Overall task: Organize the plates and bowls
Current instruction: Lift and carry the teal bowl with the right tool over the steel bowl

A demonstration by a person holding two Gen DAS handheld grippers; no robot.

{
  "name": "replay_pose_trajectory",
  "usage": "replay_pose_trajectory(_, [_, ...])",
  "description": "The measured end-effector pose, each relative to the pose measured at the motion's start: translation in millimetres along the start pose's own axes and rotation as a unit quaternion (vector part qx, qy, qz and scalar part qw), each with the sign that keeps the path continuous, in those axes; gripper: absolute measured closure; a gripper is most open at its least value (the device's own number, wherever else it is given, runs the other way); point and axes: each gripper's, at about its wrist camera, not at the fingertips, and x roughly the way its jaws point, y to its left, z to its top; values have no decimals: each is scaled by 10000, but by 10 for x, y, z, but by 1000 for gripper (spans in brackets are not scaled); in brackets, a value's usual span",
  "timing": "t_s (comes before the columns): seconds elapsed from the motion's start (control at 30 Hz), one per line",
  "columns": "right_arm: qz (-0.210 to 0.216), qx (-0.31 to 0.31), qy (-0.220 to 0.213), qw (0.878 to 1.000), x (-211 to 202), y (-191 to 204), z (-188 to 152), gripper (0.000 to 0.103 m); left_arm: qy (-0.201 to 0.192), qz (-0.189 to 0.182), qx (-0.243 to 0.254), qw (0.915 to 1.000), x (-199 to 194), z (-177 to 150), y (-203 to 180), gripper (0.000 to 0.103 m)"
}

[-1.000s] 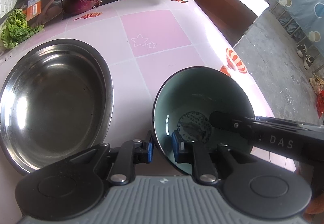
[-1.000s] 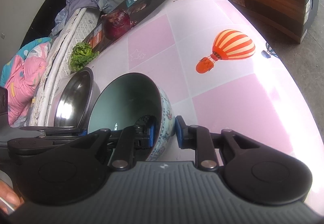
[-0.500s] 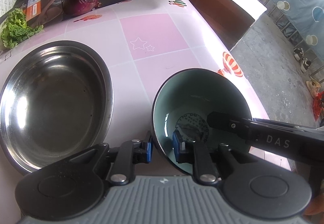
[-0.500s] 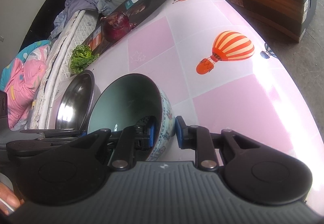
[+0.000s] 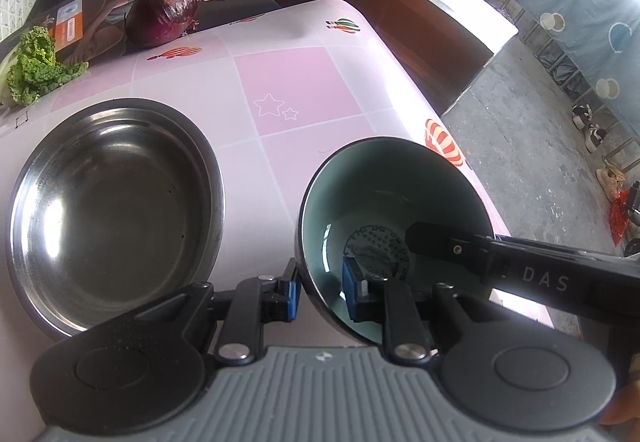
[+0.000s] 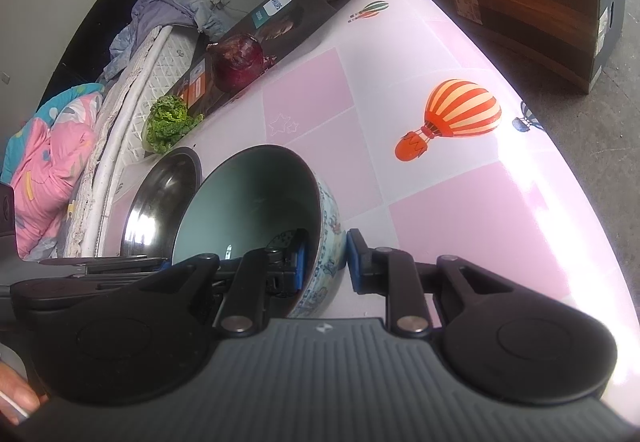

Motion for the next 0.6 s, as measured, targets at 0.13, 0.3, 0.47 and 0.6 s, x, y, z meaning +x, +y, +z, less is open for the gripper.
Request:
replay_pose_trajectory(0.13, [-1, -61, -38, 10000, -59, 85, 26, 83, -85, -31, -69, 9999, -105, 10, 39, 81])
replay_pose_trajectory(0.3, [20, -175, -50, 9998, -107, 267, 72, 83, -204, -68, -225, 9995, -267, 9, 174, 81])
replay_pose_trajectory(0.47, [83, -416, -57, 9991, -105, 612, 123, 83, -415, -21, -406, 9983, -500, 17, 410, 79])
replay_pose_trajectory(0.6, [219, -578, -13, 9981, 3, 904, 161, 83, -549, 142, -554, 9969, -656, 36, 669, 79])
